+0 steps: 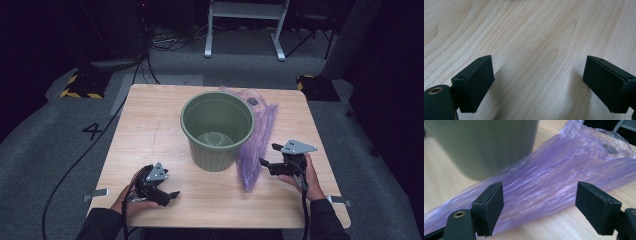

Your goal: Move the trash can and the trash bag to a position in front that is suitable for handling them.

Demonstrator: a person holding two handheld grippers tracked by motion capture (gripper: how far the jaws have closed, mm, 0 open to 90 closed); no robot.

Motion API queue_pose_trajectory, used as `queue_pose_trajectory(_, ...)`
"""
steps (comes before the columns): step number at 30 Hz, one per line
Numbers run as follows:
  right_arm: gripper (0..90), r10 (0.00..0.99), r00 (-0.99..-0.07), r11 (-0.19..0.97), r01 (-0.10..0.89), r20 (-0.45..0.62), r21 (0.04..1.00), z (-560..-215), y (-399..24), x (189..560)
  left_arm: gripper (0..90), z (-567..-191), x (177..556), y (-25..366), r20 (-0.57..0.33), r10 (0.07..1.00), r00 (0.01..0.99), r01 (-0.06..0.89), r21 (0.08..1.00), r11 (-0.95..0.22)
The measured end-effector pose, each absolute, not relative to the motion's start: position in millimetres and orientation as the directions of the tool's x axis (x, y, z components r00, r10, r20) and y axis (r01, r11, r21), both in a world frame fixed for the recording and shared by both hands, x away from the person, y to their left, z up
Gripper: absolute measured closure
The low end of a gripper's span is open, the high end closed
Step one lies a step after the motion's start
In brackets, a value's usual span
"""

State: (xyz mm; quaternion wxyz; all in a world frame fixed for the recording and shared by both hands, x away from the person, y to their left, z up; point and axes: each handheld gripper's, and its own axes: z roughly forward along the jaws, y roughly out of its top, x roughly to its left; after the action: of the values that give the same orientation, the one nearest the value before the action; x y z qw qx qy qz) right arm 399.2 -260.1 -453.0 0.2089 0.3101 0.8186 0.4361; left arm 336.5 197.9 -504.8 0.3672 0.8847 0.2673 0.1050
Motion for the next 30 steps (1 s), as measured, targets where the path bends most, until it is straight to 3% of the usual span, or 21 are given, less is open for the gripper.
queue_pose_trajectory(12,23.4,0.725,-0.689,0.429,0.435,-0.015,0.792,-477,-244,454,9.6,-505,336,198,-0.010,0.550,0.835,0.396,0.706,-0.587)
queue_pose_trajectory(14,30.5,0.726,-0.687,0.448,0.453,-0.019,0.771,-484,-242,459,9.6,-505,336,198,-0.010,0.550,0.835,0.396,0.706,-0.588)
queue_pose_trajectory(16,44.9,0.720,-0.694,0.462,0.467,-0.012,0.754,-490,-243,462,9.6,-505,336,198,-0.010,0.551,0.835,0.396,0.706,-0.587)
queue_pose_trajectory(22,76.4,0.715,-0.698,0.478,0.462,-0.026,0.747,-496,-251,461,9.6,-505,336,198,-0.010,0.550,0.835,0.396,0.706,-0.587)
queue_pose_trajectory(26,87.5,0.700,-0.714,0.475,0.450,-0.015,0.756,-500,-252,457,9.6,-505,336,198,-0.010,0.550,0.835,0.396,0.706,-0.587)
queue_pose_trajectory(30,89.9,0.695,-0.719,0.487,0.451,-0.020,0.748,-498,-255,454,9.6,-505,336,198,-0.010,0.550,0.835,0.396,0.706,-0.588)
